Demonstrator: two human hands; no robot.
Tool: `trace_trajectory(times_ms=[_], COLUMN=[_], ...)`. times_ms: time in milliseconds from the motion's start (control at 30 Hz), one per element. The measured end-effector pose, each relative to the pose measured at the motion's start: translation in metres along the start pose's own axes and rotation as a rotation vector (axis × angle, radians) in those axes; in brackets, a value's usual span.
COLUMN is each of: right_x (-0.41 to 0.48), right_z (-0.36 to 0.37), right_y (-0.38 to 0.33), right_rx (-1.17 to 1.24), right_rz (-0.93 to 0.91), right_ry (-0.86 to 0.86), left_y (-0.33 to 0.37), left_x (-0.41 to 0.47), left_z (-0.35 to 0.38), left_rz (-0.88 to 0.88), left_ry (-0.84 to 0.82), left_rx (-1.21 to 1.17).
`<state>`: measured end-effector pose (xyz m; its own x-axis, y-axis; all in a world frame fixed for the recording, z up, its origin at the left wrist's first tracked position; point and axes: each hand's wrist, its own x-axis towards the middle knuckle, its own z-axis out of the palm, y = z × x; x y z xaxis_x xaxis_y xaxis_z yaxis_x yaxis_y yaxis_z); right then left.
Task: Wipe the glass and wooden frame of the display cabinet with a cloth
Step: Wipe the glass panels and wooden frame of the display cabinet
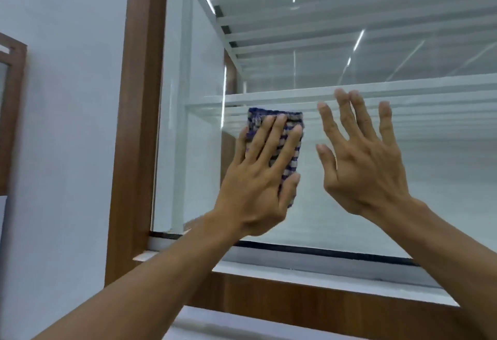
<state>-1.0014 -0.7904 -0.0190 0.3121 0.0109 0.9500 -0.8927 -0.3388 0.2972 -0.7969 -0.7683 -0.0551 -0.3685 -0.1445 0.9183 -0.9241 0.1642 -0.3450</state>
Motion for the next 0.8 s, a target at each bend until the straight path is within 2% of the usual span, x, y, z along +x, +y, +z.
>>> trace_trajectory(times_ms=[33, 133, 167, 267, 367, 533, 633, 800], right_x=[-0.006, -0.020, -0.023, -0.034, -0.049, -0.066, -0.087, -0.116], right_z=[-0.004, -0.016, -0.019, -0.028, -0.041, -0.058, -0.066, -0.071], right_y=[0.014, 0.050, 0.057, 0.078, 0.107, 0.125, 0.146, 0.163], right_rx=[-0.005, -0.016, -0.019, -0.036, -0.076, -0.143, 0.000, 0.005], right_rz=[0.013, 0.064, 0.071, 0.088, 0.129, 0.183, 0.301, 0.224], right_ry=[0.004, 0.021, 0.022, 0.004, 0.008, 0.046, 0.070, 0.036], left_y=[0.001, 0.021, 0.038, 0.097, 0.114, 0.154, 0.201, 0.224], left_x=[0.007, 0.067, 0.084, 0.085, 0.069, 0.150, 0.156, 0.129], left_z=[0.000, 0.001, 0.003, 0.013, 0.019, 0.024, 0.033, 0.041], left_rz=[-0.005, -0.195, -0.198, 0.028, 0.184, 0.037, 0.110, 0.149], left_ry=[0.016, 0.052, 0.045, 0.002, -0.043, -0.003, -0.019, -0.001], left_rx=[-0.002, -0.049, -0.059, -0.048, 0.015, -0.050, -0.063, -0.101])
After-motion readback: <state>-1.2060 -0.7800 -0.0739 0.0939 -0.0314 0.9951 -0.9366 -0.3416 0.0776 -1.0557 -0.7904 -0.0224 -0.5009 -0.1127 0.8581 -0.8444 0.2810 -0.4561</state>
